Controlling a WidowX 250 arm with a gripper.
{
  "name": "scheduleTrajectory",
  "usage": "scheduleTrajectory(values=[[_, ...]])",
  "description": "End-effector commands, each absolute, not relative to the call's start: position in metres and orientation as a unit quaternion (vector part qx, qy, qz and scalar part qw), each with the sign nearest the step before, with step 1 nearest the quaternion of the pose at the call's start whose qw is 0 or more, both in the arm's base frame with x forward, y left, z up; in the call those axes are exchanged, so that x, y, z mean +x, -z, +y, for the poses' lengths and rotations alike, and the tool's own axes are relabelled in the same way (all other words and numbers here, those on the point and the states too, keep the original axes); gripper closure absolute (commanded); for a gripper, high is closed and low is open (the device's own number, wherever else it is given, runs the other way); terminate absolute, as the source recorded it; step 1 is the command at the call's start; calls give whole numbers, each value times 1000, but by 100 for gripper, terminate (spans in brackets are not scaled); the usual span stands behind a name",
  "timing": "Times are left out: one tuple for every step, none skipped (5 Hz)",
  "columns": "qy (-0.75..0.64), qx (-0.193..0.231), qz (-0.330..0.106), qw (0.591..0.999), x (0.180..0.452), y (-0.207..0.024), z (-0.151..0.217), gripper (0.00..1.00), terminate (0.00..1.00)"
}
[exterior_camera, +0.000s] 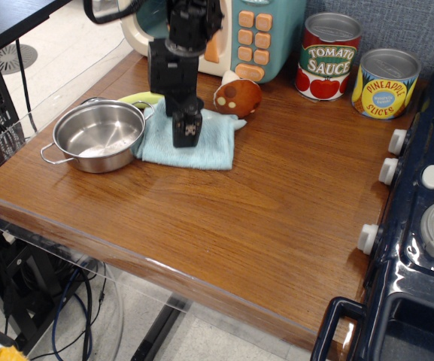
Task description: Slide the blue rag so that it touches the silver pot.
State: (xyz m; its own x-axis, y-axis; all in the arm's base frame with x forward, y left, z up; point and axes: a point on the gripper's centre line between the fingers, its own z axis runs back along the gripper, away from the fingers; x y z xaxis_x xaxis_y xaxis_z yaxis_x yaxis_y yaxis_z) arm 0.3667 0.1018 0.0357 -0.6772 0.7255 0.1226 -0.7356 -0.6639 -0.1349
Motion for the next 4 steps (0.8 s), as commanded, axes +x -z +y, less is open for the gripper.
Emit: scheduleTrajectory(values=[[-914,-32,-130,382,354,-121,108,0,0],[-915,-33,-131,380,348,-134,110,0,0],[-915,-33,-131,380,348,-134,110,0,0],[-915,-33,-131,380,348,-134,110,0,0]])
